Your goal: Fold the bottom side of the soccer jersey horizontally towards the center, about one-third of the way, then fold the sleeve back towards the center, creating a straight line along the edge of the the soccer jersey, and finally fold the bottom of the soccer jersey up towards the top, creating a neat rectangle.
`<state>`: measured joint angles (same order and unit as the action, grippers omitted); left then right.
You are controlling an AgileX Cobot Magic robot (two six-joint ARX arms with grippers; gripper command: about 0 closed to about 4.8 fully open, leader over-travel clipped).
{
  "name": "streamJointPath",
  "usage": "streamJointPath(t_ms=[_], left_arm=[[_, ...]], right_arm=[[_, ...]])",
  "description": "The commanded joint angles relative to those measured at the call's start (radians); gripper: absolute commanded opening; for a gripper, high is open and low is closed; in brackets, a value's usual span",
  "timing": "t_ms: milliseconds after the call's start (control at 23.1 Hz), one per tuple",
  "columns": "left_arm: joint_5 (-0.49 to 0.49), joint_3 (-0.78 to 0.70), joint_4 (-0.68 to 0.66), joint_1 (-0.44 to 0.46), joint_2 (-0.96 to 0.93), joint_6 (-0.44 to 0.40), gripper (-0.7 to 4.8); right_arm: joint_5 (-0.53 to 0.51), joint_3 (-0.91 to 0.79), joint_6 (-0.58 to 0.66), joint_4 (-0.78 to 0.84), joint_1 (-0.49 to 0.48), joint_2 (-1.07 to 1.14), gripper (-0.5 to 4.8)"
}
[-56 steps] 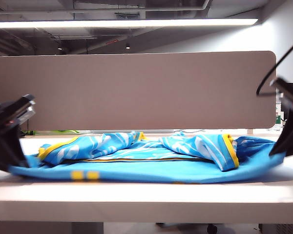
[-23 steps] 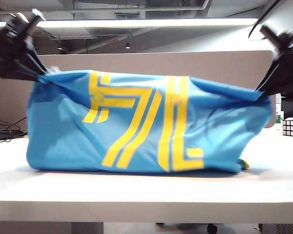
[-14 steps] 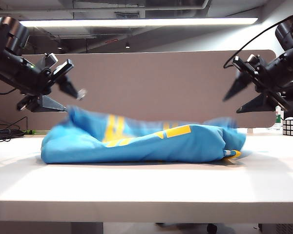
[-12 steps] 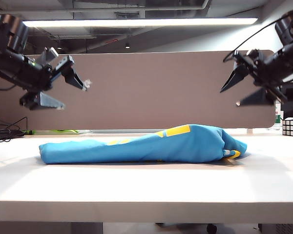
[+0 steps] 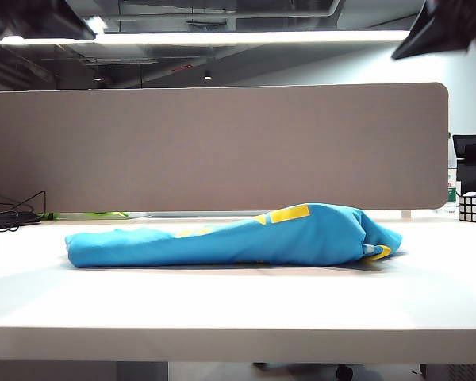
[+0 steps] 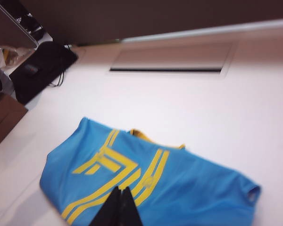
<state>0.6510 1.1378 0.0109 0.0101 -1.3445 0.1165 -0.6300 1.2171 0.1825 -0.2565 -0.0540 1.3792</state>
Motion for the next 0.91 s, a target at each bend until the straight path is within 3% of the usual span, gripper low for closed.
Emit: streamJointPath(t_ms=[43,304,390,607,824,911], left_arm=[[-0.07,-0.085,-0.014,0.0,0.152,-0.016,-0.06],[-0.235,-0.413,-0.113,-0.002,0.669,-0.008,-0.06],[-0.339,-0.529,-0.179,-0.002,0.895,-0.008,-0.06],[-0.414,-0.702,-0.265,-0.002,1.303,0.029,-0.06],[-0.405,-0.773,-0.304,-0.008,1.325,0.055,-0.06],[-0.404,-0.802,-0.288,-0.007,1.326,0.051,-0.06]], right_arm=[[0.07,-0.086,-0.057,-0.011,-0.002,-0.142,-0.01],[0.164,-0.399,-0.083,-0.013,-0.001,-0.57,-0.01],[0.214,-0.518,-0.083,-0.013,-0.001,-0.745,-0.01],[0.282,-0.714,-0.083,-0.025,-0.001,-1.067,-0.01],[0.419,-0.88,-0.083,-0.051,0.0,-1.372,-0.01],[0.467,-0.912,-0.082,-0.056,0.001,-1.381,-0.01]])
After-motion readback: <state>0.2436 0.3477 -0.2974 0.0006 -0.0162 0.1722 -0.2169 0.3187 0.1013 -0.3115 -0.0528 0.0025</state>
